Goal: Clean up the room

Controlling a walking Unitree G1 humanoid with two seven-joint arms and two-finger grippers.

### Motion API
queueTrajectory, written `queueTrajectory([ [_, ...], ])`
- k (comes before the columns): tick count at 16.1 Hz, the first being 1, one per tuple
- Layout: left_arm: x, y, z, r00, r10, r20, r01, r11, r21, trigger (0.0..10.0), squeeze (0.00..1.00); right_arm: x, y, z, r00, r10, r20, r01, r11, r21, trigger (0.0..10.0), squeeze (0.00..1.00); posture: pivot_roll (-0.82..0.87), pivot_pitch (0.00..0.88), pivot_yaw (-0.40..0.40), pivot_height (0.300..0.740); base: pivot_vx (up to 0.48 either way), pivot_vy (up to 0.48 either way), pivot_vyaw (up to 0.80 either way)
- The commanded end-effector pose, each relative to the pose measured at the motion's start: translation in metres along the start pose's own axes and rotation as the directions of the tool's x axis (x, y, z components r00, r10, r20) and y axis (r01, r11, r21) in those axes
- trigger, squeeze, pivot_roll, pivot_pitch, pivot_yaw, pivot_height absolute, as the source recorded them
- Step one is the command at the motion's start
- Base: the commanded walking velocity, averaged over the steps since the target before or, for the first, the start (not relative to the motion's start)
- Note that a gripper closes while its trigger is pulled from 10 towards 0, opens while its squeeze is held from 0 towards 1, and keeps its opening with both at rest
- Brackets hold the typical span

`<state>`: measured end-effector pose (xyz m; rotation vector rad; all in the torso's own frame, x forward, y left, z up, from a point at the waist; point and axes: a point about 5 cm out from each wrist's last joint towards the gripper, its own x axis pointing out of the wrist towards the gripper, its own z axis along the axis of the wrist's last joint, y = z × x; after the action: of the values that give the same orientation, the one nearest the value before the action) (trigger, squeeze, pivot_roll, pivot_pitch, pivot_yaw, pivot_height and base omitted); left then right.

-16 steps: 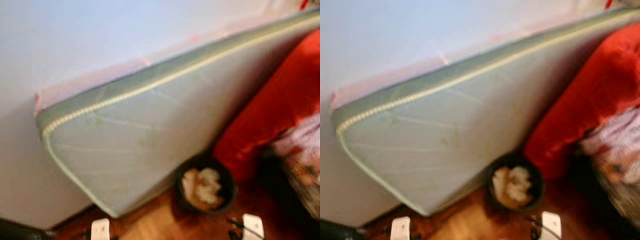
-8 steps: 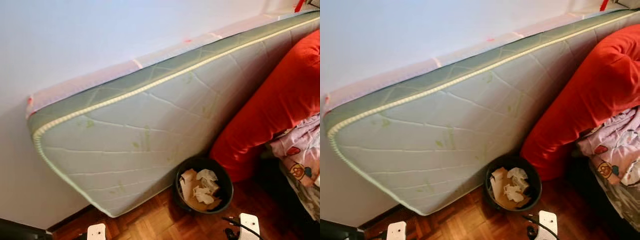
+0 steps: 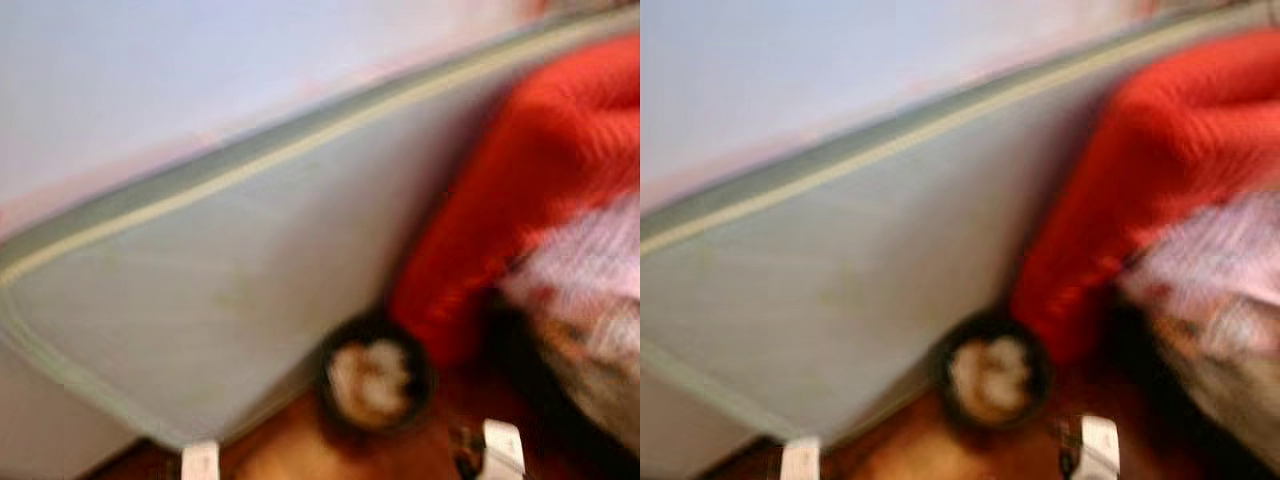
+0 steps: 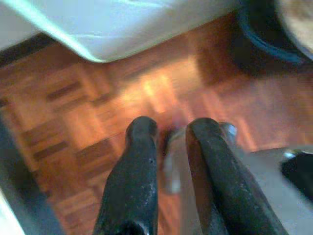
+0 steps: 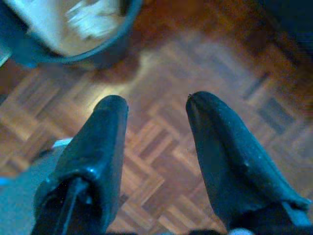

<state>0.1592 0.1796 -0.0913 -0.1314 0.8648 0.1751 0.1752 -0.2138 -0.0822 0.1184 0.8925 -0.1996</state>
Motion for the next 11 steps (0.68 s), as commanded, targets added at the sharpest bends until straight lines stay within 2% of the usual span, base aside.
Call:
queueTrajectory([
  [1,0.0106,-0.0006,0.0244,0.988,-0.104,-0.112,0.132,0.948,0.290,10.0,0.00,0.0021,-0.0143,0.0140,0.998,0.059,-0.036,-0.056,0.996,0.076,10.0,0.00,0.04,0.000,0.040,0.740,0.000,-0.259,-0.56],
  [11,0.0102,-0.0006,0.0229,0.987,-0.112,-0.119,0.142,0.948,0.286,10.0,0.00,0.0018,-0.0145,0.0138,0.999,0.050,-0.019,-0.048,0.995,0.089,10.0,0.00,0.04,0.000,0.042,0.740,0.000,-0.258,0.00],
])
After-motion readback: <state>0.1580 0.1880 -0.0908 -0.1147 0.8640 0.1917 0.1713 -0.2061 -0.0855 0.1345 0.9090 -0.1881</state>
